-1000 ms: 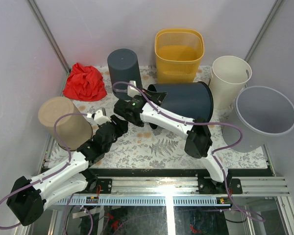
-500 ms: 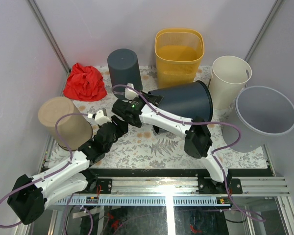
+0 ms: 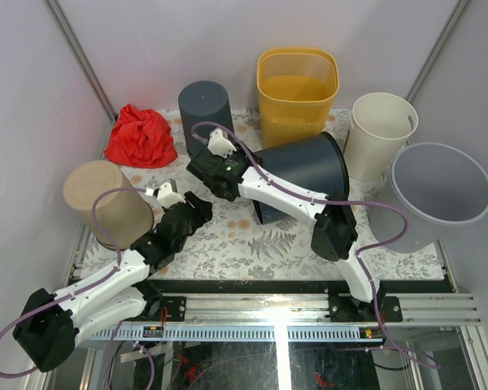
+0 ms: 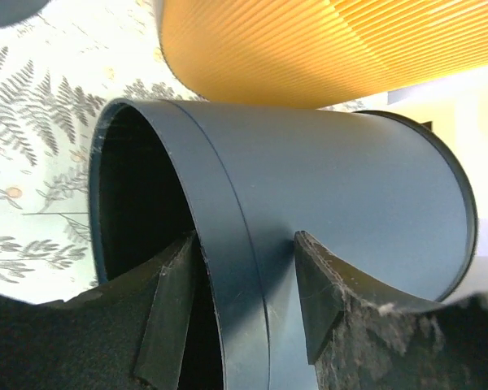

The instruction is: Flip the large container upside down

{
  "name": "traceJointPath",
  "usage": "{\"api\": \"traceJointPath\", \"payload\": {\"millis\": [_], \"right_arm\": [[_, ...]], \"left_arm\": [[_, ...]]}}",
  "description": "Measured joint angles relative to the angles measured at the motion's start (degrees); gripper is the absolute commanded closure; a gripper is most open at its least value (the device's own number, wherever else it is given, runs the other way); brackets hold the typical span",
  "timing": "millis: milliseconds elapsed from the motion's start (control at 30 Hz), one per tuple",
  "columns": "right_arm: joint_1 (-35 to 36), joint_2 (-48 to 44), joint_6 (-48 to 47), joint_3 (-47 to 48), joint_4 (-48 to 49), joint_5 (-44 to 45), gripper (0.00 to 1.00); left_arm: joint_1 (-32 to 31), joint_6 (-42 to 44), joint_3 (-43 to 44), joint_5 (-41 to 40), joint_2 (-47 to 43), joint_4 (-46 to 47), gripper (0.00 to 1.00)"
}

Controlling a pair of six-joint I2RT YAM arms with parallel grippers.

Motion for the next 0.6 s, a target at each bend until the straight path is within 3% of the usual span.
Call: {"api": "traceJointPath", "payload": {"millis": [167,367,600], "right_arm": [[-0.4,-2.7,1.7,-0.7,3.5,-4.8,0.41],[-0.2,-11.7,3.6,-9.9,9.8,-11.5,0.39],[0.2,-22.0,4.3,-18.8,15.0,-15.4,0.34]], "left_arm": [[0.0,0.0,0.0,0.8,-0.1,0.0,0.47],[0.0,0.2,-0.2,4.0,-1.4,1.3,0.46],[0.0,-1.1,-0.7,12.9,0.7,8.2,0.47]]}}
